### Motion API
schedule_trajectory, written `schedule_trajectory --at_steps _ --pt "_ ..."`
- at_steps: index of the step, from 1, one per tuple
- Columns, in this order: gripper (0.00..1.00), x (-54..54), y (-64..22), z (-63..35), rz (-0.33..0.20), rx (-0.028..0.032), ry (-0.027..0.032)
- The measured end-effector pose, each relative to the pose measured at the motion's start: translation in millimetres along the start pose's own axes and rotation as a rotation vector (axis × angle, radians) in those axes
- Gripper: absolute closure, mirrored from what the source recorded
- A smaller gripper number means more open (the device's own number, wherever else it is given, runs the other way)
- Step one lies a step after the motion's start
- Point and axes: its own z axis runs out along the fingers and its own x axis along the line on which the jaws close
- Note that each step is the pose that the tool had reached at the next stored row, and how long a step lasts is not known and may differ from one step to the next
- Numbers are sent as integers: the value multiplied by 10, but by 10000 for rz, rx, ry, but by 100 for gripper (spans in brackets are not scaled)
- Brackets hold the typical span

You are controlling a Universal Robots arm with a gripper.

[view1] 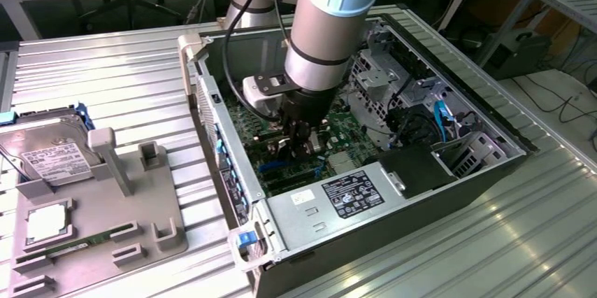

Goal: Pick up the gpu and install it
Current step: 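Insert the gpu into the slot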

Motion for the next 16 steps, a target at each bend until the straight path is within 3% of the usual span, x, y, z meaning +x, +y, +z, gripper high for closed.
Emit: schedule_trajectory --at_steps 16 --pt "72 0 6 37 2 -1 1"
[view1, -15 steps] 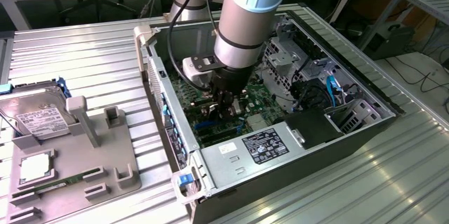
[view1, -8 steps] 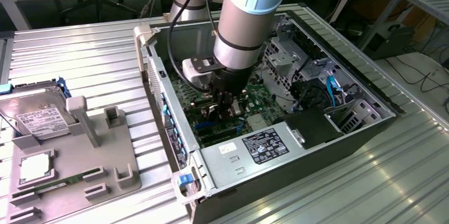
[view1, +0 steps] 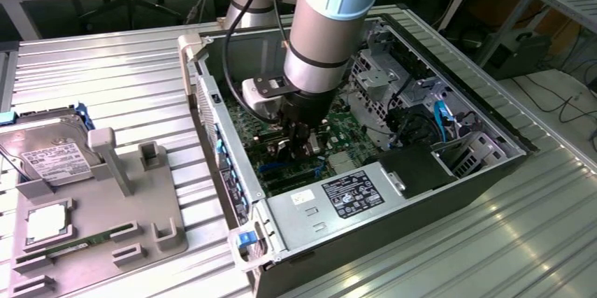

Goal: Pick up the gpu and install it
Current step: 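Insert the gpu into the slot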

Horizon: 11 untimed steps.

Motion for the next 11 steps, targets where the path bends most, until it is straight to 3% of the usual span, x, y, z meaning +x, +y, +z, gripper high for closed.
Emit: schedule_trajectory --at_steps 11 --pt "72 0 0 0 0 0 0"
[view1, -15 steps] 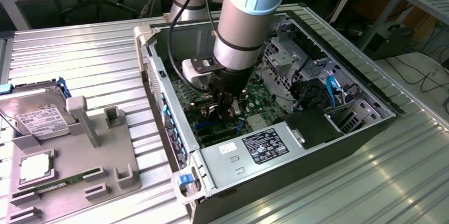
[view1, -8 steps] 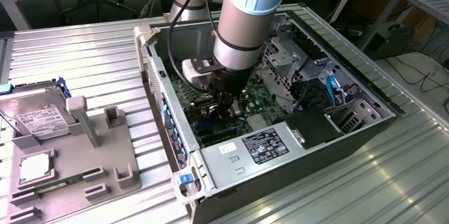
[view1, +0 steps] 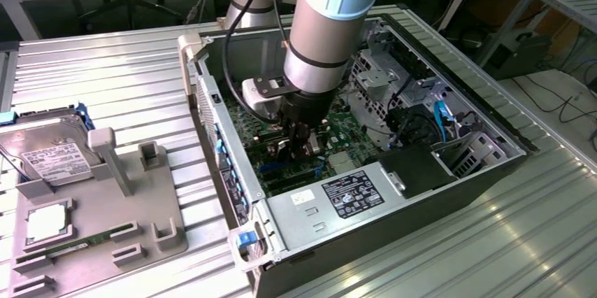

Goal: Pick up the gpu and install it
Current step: 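Insert the gpu into the slot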

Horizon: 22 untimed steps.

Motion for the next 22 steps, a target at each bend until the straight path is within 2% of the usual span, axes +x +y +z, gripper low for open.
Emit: schedule_trajectory --at_steps 22 --pt "72 -4 0 37 1 -14 4"
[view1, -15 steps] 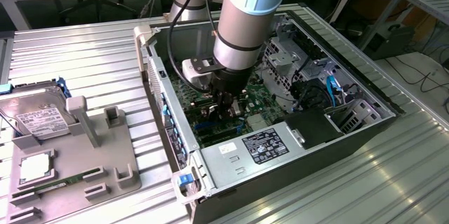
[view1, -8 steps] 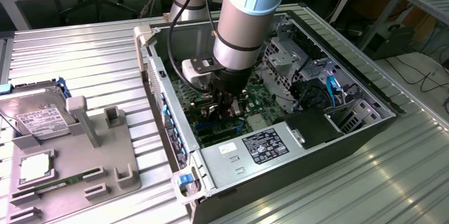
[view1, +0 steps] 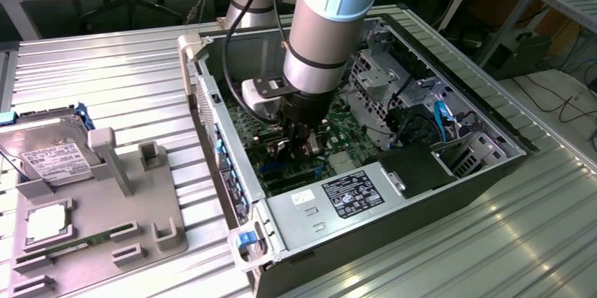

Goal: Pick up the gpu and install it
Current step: 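Insert the gpu into the slot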

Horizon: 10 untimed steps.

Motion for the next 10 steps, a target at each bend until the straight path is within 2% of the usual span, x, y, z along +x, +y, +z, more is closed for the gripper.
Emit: schedule_trajectory --at_steps 10 --pt "72 -1 28 -30 -1 5 -5"
